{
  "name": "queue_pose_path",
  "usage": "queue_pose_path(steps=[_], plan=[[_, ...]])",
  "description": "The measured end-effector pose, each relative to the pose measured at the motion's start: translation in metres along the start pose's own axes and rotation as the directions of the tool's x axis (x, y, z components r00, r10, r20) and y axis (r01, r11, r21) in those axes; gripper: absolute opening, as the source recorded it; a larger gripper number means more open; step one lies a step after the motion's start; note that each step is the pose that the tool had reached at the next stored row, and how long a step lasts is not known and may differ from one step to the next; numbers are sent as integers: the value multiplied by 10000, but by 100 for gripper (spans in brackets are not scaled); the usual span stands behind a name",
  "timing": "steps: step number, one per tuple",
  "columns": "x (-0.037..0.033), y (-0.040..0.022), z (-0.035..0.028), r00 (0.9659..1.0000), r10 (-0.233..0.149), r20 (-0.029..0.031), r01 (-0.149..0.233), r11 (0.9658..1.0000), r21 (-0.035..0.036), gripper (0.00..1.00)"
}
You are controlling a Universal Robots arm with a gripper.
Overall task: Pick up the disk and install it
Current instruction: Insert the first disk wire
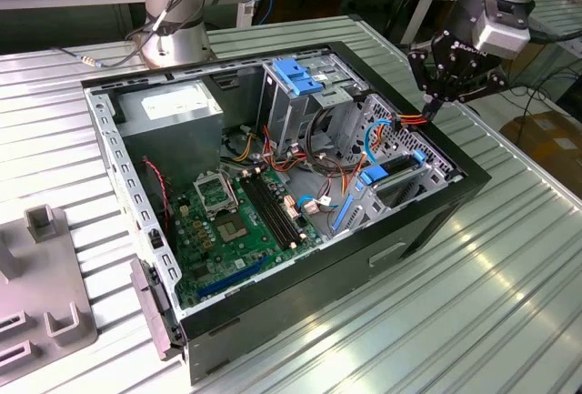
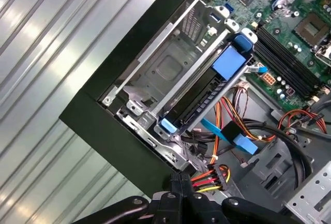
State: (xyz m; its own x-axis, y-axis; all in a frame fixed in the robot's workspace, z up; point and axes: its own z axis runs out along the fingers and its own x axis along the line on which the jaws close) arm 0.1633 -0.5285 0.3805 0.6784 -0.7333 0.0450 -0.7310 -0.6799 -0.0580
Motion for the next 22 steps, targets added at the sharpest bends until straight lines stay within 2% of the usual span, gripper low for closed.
queue_pose_path(steps=[3,4,7,8,11,14,17,18,19,20,22], plan=[[1,-1,11,9993,-365,-70,366,9993,100,16],[2,-2,16,9986,-511,-101,512,9986,140,24],[5,-5,29,9963,-844,-165,847,9962,213,25],[6,-6,32,9955,-929,-173,932,9954,223,31],[12,-14,46,9933,-1138,-175,1142,9931,248,31],[17,-21,62,9893,-1443,-197,1449,9890,292,31],[21,-26,78,9828,-1830,-242,1838,9823,364,31],[21,-27,87,9784,-2049,-264,2059,9778,402,31],[9,-39,128,9731,-2284,-286,2295,9723,442,31],[3,-90,160,9668,-2534,-315,2547,9658,480,31],[-3,-84,168,9666,-2537,-360,2552,9657,485,31]])
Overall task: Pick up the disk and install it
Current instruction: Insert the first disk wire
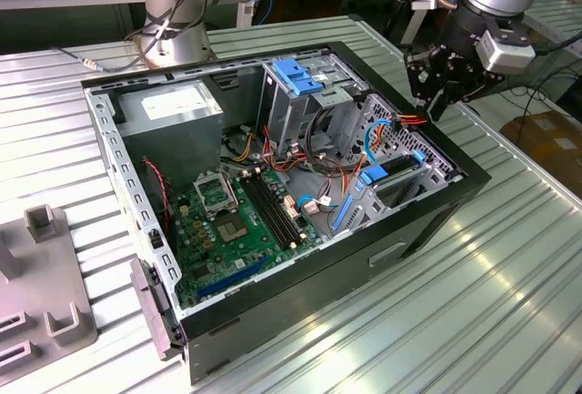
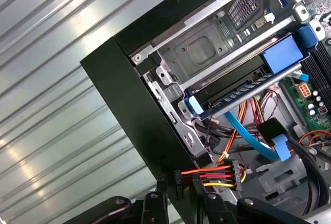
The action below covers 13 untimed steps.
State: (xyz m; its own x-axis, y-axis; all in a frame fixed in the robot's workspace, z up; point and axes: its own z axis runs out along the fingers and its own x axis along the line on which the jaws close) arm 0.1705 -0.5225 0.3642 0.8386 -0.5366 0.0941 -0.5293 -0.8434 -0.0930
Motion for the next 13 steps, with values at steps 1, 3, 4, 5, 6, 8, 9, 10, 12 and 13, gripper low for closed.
queue_pose_path(steps=[1,3,4,5,6,8,9,10,12,13], plan=[[-5,3,-3,10000,-29,-53,29,10000,-73,30],[-4,1,-16,10000,-32,-62,31,10000,-89,17],[-2,-1,-41,10000,-34,-71,33,9999,-102,17],[2,-4,-76,10000,-33,-75,32,9999,-108,17],[4,-6,-104,10000,-28,-78,27,9999,-111,17],[6,-8,-118,10000,43,-82,-44,9999,-117,17],[6,-8,-117,9999,146,-90,-147,9998,-125,17],[6,-8,-119,9996,248,-103,-249,9996,-137,17],[6,-8,-119,9987,498,-128,-500,9986,-161,17],[6,-8,-118,9976,678,-146,-680,9975,-177,17]])
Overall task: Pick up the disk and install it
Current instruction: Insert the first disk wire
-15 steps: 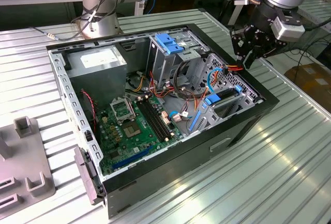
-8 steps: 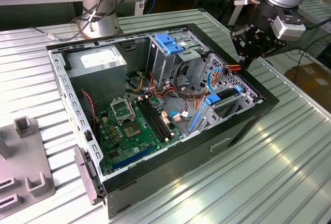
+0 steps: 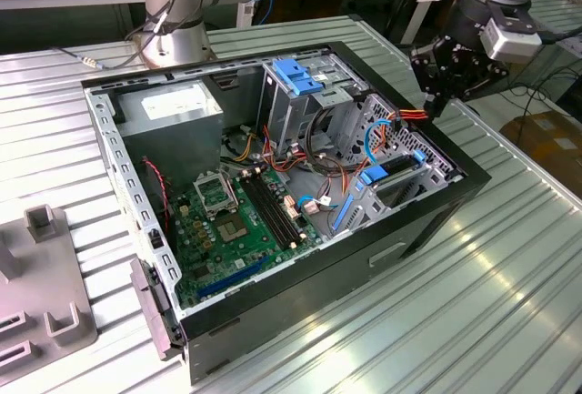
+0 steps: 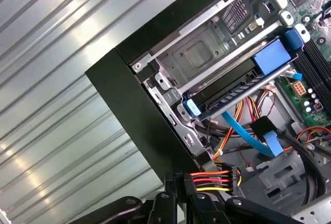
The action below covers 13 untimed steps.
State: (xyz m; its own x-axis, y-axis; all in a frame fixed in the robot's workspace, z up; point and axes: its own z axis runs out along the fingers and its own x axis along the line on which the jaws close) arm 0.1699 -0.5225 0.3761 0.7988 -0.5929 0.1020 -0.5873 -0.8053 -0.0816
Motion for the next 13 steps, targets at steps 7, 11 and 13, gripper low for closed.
queue_pose_path(steps=[7,11,13], plan=[[-78,57,-8,9999,122,-11,-122,9999,-13,17],[-153,112,-17,9999,124,-11,-124,9999,-13,17],[-179,132,-19,9999,156,-13,-156,9999,-16,17]])
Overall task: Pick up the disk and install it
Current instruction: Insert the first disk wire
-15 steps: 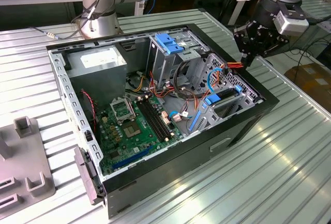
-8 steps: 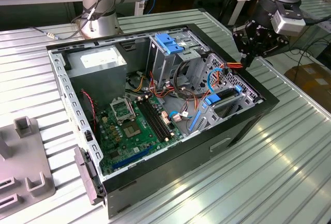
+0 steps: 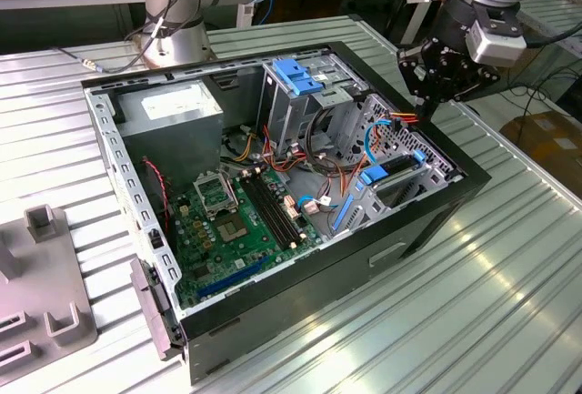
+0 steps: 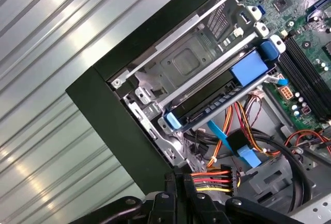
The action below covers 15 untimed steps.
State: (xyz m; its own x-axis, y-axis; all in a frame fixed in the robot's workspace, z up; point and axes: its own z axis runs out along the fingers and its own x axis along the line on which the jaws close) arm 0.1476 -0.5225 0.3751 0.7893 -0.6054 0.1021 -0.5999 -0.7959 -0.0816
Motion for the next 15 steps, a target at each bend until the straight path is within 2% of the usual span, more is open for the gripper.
queue_pose_path(steps=[5,11,13,15], plan=[[-3,3,10,9986,535,-46,-535,9986,-54,17],[-58,46,10,9982,598,-51,-598,9982,-60,17],[-59,47,16,9973,738,-69,-738,9972,-79,17],[-59,48,21,9949,1002,-95,-1003,9949,-107,17]])
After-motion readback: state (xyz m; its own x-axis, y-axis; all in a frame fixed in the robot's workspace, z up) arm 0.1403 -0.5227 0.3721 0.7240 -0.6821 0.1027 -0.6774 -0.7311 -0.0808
